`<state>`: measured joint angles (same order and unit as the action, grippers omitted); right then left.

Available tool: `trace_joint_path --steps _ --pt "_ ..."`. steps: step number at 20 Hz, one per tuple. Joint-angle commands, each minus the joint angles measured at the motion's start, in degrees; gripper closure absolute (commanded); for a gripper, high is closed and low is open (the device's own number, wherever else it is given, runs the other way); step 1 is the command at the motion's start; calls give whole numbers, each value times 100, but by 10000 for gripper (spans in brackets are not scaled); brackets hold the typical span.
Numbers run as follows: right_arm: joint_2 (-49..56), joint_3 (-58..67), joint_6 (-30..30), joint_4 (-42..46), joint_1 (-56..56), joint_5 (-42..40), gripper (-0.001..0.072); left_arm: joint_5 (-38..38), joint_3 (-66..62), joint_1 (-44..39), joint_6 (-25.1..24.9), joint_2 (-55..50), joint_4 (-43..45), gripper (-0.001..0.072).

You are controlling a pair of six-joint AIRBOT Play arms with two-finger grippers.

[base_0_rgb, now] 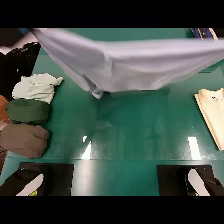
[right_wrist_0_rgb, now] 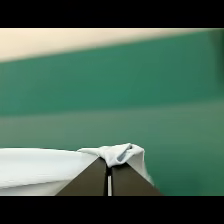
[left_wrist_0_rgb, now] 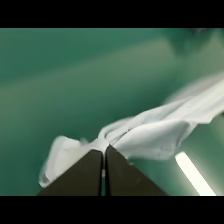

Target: Fold the shirts.

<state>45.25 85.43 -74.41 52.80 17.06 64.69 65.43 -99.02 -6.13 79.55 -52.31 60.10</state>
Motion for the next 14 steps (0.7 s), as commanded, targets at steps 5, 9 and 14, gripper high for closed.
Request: trace_joint_path --steps 5,9,14 --pt "-570 1869 -463 1543 -4 608 697 282 -2376 -2 459 308 111 689" --pt "-146 2603 -664 2175 -4 2059 698 522 -2352 -2 769 463 -70 689" --pt "1300 2898 -916 1858 -11 3742 698 1128 -588 -2 855 214 291 689"
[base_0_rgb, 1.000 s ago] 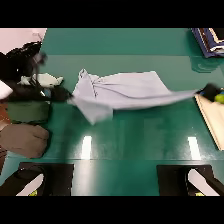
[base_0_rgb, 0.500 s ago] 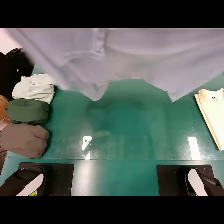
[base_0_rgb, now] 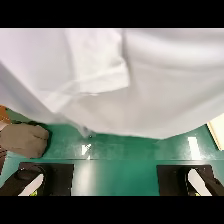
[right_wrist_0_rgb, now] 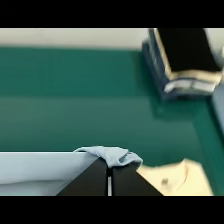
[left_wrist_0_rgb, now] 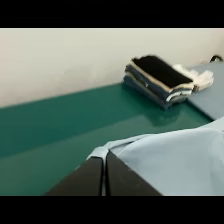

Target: Fold the shirts.

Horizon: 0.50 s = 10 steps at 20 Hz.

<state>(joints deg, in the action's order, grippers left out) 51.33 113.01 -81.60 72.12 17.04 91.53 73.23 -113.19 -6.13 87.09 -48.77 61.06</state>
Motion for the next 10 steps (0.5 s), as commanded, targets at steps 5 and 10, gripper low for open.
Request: trace_joint_path --steps 5,10 --pt "2166 -1259 -363 -149 -667 1165 698 199 2614 0 57 -1445 649 689" --pt "3805 -2074 -372 -162 -1163 -28 698 -1187 2844 0 -518 -3283 627 689"
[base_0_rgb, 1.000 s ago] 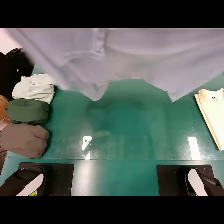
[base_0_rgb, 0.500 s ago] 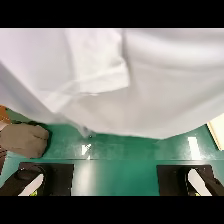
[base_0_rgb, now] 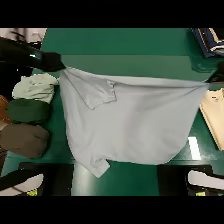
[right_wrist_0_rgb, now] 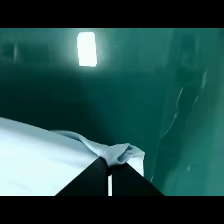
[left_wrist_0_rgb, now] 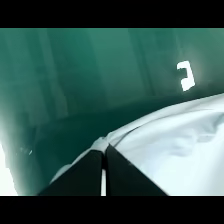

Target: Fold the shirts.

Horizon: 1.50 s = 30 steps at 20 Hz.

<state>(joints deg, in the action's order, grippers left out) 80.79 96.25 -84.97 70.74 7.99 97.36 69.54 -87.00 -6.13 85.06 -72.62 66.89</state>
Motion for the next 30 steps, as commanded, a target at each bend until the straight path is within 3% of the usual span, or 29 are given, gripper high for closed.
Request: trace_joint_path --steps 1,6,12,15,17,19,21,26,30 --pt "1126 -369 -35 -26 -304 -914 698 -1215 225 0 -389 -1150 44 689" --pt "2157 629 -188 -76 -411 -2181 698 -2896 151 35 -901 -1919 39 689" --pt "2511 1316 -256 -66 -599 -2820 698 -3265 -350 328 -905 -2404 -26 689" --pt "2511 1314 -87 -20 -754 -2529 699 -2688 -393 557 -929 -2404 -26 688" --pt "2503 1259 -87 234 -892 -2232 699 -2017 -369 699 -1276 -2404 -26 689" --pt "2361 863 -149 461 -1003 -2201 699 -1495 -328 763 -1574 -2406 -2 689" --pt "2179 273 -164 424 -1021 -2330 699 -1150 -302 796 -1563 -2417 4 689" --pt "1875 -789 -162 372 -1150 -2824 698 -907 210 796 -1563 -2417 46 688" --pt "1856 -903 -160 157 -1174 -2809 696 -942 455 796 -1506 -2417 243 688"
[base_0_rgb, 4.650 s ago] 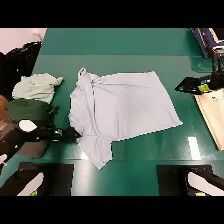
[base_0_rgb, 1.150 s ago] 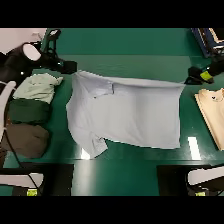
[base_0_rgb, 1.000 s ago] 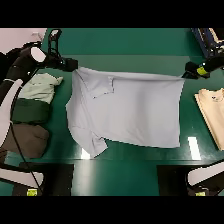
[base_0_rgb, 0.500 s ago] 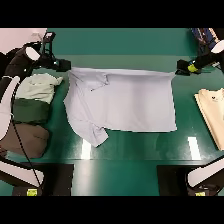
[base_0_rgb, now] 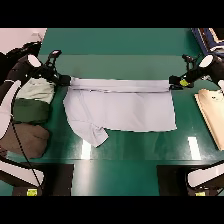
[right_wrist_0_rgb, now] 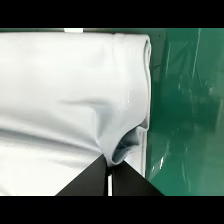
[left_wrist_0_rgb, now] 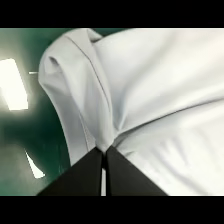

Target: Fold the shirts.

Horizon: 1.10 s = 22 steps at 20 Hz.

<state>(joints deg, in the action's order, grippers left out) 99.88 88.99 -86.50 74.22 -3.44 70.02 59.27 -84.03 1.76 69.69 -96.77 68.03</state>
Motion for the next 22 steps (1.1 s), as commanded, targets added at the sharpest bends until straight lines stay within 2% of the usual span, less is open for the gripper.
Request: trace_joint_path --steps 1,2,3,4,7,11,15,19,22 --pt "-57 -177 -9 -319 -26 -81 696 96 146 7 155 0 181 687" --pt "-63 -177 -7 -446 -26 -59 682 114 146 7 297 0 216 640" --pt "-70 -177 -7 -562 -26 -35 502 146 144 7 402 0 227 346" --pt "-103 -177 -7 -568 -26 4 336 240 129 7 431 0 234 114" --pt "-365 -181 0 -317 -26 227 322 535 -61 68 693 74 415 106" --pt "-1025 -184 2 240 -24 820 322 933 315 402 964 817 415 106" --pt "-1604 -184 7 190 -26 990 322 1045 2367 433 1137 2190 177 106" --pt "-1943 -184 59 186 -26 1045 322 879 4478 433 1132 3676 -553 107" --pt "-2009 -184 61 186 -26 1130 322 745 5217 433 977 3974 -1123 107"
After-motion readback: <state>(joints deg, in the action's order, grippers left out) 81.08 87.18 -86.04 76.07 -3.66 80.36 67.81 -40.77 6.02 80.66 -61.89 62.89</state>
